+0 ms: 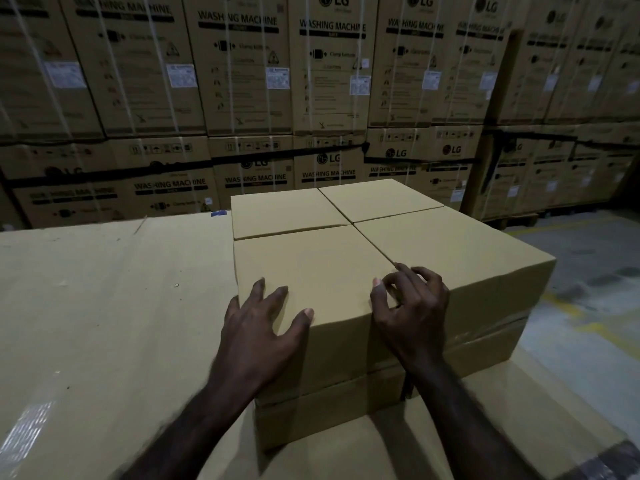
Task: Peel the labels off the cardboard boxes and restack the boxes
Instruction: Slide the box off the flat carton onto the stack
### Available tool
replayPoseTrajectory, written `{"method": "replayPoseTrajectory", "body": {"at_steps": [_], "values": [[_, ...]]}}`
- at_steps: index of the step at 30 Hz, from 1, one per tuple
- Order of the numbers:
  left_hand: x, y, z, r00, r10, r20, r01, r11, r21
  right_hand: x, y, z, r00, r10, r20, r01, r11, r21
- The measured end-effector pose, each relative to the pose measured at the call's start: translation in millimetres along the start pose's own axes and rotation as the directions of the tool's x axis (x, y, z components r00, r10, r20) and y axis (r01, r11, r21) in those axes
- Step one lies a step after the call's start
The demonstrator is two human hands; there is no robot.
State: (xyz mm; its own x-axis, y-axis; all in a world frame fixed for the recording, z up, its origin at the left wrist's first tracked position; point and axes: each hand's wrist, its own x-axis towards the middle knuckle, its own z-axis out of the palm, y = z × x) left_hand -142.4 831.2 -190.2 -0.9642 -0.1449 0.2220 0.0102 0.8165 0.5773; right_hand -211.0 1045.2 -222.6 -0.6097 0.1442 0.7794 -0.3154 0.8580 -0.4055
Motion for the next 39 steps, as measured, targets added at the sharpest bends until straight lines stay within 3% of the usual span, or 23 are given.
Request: {"method": "replayPoseTrajectory", "body": {"at_steps": [13,21,26,33,39], "values": [[1.7,6.1,0.2,1.0,-0.027,-0.01,0.028,0.997,0.067,0.8,-1.1,-2.8,0.999,0.002,0.042,-0.001,1.0,-0.021],[0.3,5.5,-0.6,1.0,0.012,-0.027,-0.008,0.989,0.151,2.1,-5.7,-8.0,0.999,0.025,0.048,-0.025,1.0,0.013],[-0.5,10.7,-3.0,0.997,0.057,-0.057,-0.05,0.992,0.116,7.9,-20.5,-10.1,0.999,0.01,0.04,-0.012,0.999,0.049],[-7.7,8.8,-32.8,0.982,0.122,-0.142,-0.114,0.991,0.065,12.1,-73.7,-8.8,0.996,-0.069,0.049,0.065,0.995,0.08],[-36.0,-40.9,-103.6,0.96,0.146,-0.239,-0.126,0.987,0.096,0.2,-156.3,-8.5,0.983,-0.168,0.077,0.151,0.97,0.192]]}}
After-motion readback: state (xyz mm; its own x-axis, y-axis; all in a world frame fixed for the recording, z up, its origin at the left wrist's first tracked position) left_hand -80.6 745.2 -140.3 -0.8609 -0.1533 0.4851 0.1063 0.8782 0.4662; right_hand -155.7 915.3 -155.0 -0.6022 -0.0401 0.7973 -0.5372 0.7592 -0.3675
